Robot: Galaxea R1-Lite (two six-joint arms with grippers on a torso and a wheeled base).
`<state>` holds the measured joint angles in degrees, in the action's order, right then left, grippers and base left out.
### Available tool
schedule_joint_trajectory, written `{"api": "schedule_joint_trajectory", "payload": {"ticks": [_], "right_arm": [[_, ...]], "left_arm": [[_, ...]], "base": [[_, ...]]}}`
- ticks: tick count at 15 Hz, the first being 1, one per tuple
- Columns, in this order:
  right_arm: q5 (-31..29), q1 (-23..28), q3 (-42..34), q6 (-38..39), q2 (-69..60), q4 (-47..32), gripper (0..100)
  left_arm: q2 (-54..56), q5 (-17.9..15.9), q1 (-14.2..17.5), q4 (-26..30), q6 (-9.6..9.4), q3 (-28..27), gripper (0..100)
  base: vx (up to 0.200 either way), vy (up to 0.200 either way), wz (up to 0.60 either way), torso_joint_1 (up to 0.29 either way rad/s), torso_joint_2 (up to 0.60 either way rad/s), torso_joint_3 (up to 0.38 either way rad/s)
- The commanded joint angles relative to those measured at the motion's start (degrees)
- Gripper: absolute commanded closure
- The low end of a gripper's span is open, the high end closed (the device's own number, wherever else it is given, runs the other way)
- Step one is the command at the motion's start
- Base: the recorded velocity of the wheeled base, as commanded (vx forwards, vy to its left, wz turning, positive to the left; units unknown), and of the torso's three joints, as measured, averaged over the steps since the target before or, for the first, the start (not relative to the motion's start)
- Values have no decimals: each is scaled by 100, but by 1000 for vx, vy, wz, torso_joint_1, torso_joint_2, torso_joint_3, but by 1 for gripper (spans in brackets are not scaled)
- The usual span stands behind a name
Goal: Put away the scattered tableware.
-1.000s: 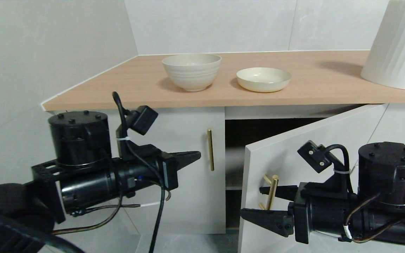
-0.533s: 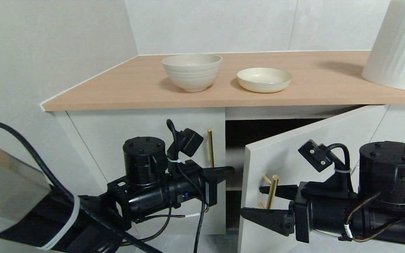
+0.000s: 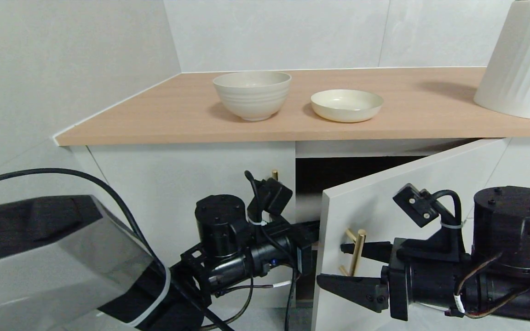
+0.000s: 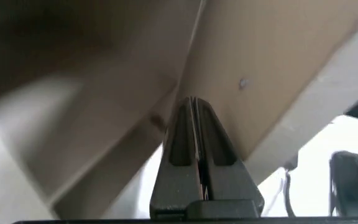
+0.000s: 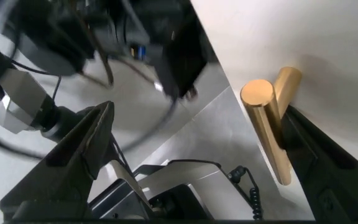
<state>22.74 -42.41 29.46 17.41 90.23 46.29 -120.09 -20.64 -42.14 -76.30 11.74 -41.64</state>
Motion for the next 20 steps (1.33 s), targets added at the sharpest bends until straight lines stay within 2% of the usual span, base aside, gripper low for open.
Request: {"api": "schedule_joint_trajectory", "payload": {"ticks": [1,2,5,10,17,20], "right_arm": [[-59,251,-2,-168,12,-23,0],[-67,383,7,-291,12,-23,0],[-76,778,-11,-396,-322,-164,0],[-226,1350,-319,-414,-1210,-990,0],[-226,1376,-424,-405,-2520,-2256,0],[-234,1376,-424,-396,-2687,-2326,0]], "left_arm": [[-630,25,-180,-535,4,-221,100],[-735,25,-180,-755,4,-239,100],[-647,16,-189,-720,4,-125,100],[-234,16,-189,-491,30,-2,100],[-129,16,-215,-394,48,121,100],[-120,25,-321,-271,127,95,100]], "base": [[0,0,0,0,0,0],[0,0,0,0,0,0],[0,0,0,0,0,0],[0,0,0,0,0,0],[0,0,0,0,0,0],[0,0,0,0,0,0]]}}
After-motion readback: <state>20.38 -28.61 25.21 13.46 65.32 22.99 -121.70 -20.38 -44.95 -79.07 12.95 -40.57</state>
